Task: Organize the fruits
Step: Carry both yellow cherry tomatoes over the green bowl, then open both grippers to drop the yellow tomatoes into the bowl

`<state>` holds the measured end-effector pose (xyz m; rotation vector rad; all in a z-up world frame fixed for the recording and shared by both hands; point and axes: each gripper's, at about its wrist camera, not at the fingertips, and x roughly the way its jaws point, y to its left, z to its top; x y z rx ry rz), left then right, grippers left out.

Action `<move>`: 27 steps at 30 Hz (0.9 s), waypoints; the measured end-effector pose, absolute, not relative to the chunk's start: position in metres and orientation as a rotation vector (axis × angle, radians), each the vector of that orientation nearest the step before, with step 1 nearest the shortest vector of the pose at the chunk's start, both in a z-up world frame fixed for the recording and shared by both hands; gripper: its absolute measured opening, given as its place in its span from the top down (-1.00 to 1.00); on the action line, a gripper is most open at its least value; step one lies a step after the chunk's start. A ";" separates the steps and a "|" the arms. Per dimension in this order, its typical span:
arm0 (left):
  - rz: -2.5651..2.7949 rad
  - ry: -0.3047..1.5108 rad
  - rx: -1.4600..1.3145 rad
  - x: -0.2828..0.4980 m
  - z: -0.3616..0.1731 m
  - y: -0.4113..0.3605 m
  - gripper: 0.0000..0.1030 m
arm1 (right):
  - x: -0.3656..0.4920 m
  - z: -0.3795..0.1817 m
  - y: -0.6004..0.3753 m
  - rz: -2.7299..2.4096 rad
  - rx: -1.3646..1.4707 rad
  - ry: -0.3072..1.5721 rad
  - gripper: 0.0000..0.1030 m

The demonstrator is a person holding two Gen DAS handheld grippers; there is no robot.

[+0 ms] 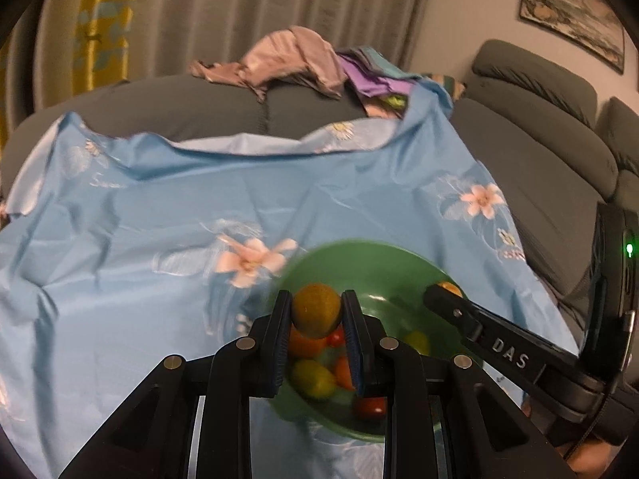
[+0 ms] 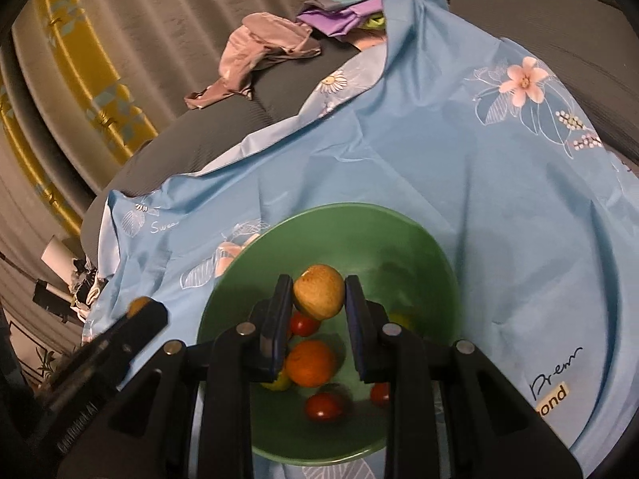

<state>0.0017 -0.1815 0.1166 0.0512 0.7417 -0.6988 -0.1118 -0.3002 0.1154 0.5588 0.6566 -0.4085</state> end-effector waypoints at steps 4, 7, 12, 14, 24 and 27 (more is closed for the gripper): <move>-0.723 0.780 0.066 -0.002 0.106 -0.193 0.51 | -0.112 0.109 -0.306 -0.417 0.577 0.674 0.47; -0.750 0.838 0.054 0.002 0.096 -0.199 0.51 | -0.110 0.105 -0.308 -0.429 0.581 0.693 0.47; -0.751 0.857 0.075 0.000 0.088 -0.206 0.51 | -0.109 0.099 -0.311 -0.439 0.584 0.714 0.46; -0.757 0.874 0.072 0.001 0.085 -0.207 0.51 | -0.108 0.097 -0.312 -0.448 0.581 0.726 0.46; -0.756 0.914 0.081 0.003 0.075 -0.212 0.51 | -0.102 0.093 -0.311 -0.447 0.564 0.753 0.46; -0.755 0.916 0.088 0.003 0.072 -0.214 0.51 | -0.101 0.093 -0.311 -0.452 0.562 0.757 0.45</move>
